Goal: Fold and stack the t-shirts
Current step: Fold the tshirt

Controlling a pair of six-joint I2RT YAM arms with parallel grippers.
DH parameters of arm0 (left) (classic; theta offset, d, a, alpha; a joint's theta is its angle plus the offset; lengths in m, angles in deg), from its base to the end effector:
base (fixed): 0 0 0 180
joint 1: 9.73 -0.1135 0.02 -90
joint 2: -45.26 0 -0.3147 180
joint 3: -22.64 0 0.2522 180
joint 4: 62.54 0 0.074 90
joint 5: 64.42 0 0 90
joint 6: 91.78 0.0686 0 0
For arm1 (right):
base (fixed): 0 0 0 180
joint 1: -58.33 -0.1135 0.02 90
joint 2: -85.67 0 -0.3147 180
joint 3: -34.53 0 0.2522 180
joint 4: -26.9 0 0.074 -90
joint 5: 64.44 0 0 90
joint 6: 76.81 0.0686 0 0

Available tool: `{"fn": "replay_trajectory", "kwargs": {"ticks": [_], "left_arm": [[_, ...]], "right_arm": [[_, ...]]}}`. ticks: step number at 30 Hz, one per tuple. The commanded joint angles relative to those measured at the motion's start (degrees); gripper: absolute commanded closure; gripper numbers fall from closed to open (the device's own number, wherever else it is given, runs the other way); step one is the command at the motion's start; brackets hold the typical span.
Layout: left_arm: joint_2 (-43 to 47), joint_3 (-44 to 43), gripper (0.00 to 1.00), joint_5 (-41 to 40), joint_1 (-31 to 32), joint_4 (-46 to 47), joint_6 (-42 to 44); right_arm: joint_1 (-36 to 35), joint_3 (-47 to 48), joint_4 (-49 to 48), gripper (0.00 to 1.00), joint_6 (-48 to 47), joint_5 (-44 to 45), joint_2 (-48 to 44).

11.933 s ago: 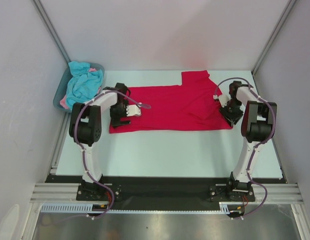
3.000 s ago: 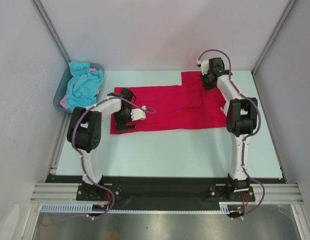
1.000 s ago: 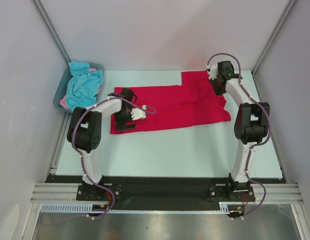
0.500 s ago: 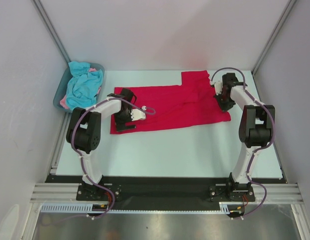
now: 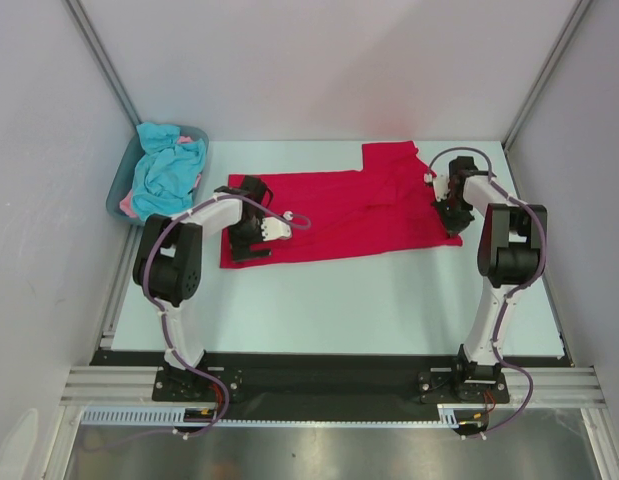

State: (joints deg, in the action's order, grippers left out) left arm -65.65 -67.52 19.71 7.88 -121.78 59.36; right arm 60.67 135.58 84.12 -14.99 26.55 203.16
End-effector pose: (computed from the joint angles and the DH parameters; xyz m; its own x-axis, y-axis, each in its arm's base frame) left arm 0.3766 -0.1122 0.1780 -0.2043 0.9789 0.0043 0.9591 0.1993 0.2008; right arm 0.4468 -0.0194 0.1845 -0.8667 -0.4371 -0.2402 -0.4125 0.8989 -0.1475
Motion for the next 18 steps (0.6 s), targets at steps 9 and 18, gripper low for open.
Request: {"fn": "replay_trajectory", "kwargs": {"ticks": [9, 18], "left_arm": [[0.43, -1.03, 0.00, -0.28, -0.29, 0.56, 2.31], [2.89, 1.60, 0.00, -1.25, -0.47, 0.56, 3.89]], "right_arm": [[2.66, -0.01, 1.19, 1.00, -1.43, 0.41, 4.68], [5.91, -0.19, 1.10, 1.00, -3.63, 2.70, 4.33]]}}
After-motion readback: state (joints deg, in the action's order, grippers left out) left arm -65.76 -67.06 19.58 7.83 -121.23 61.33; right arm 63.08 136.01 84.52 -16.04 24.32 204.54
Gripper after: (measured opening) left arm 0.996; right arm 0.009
